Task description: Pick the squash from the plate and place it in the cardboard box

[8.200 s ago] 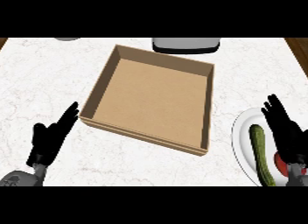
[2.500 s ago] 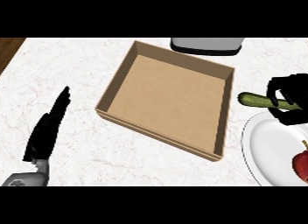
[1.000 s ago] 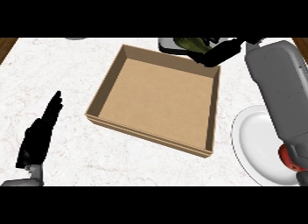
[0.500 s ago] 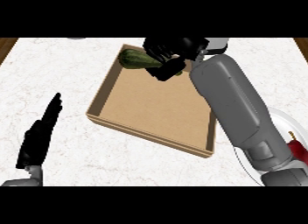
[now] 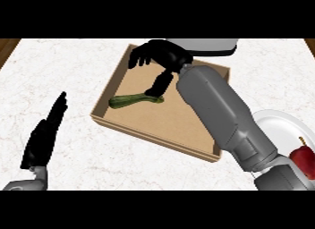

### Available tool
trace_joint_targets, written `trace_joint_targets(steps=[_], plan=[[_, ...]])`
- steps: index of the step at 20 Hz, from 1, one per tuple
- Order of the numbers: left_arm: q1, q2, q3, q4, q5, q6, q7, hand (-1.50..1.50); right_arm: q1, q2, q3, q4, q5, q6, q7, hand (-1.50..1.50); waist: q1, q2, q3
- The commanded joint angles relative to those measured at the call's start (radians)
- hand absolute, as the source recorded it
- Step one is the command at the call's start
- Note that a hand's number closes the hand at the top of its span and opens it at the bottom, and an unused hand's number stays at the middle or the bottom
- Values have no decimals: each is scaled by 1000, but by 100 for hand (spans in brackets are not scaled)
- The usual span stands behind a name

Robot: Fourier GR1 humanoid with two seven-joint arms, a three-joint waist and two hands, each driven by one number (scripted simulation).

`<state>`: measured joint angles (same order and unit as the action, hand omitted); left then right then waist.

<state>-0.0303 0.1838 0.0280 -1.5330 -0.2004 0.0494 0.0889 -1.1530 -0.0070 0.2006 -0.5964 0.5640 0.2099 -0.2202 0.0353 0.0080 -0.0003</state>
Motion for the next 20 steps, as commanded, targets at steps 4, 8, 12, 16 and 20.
trace_joint_targets(steps=[4,8,12,16,20], plan=[[5,23,34,28,32,-35,-42,0,17,7,-25,75,-195,-113,-57,-150,17,3,0],[-15,-19,-3,19,-3,3,-6,0,-5,7,-172,89,-304,-172,-69,-150,6,3,0],[-31,5,15,-1,0,-6,9,0,-94,-35,-319,125,-418,-69,-37,-150,-6,2,1],[-8,-17,1,22,-6,1,-43,0,-89,-107,-413,217,-477,-75,-98,-150,12,14,0],[0,-4,-2,-23,0,-19,10,0,-90,-252,-469,261,-501,-45,-87,-150,9,12,1]])
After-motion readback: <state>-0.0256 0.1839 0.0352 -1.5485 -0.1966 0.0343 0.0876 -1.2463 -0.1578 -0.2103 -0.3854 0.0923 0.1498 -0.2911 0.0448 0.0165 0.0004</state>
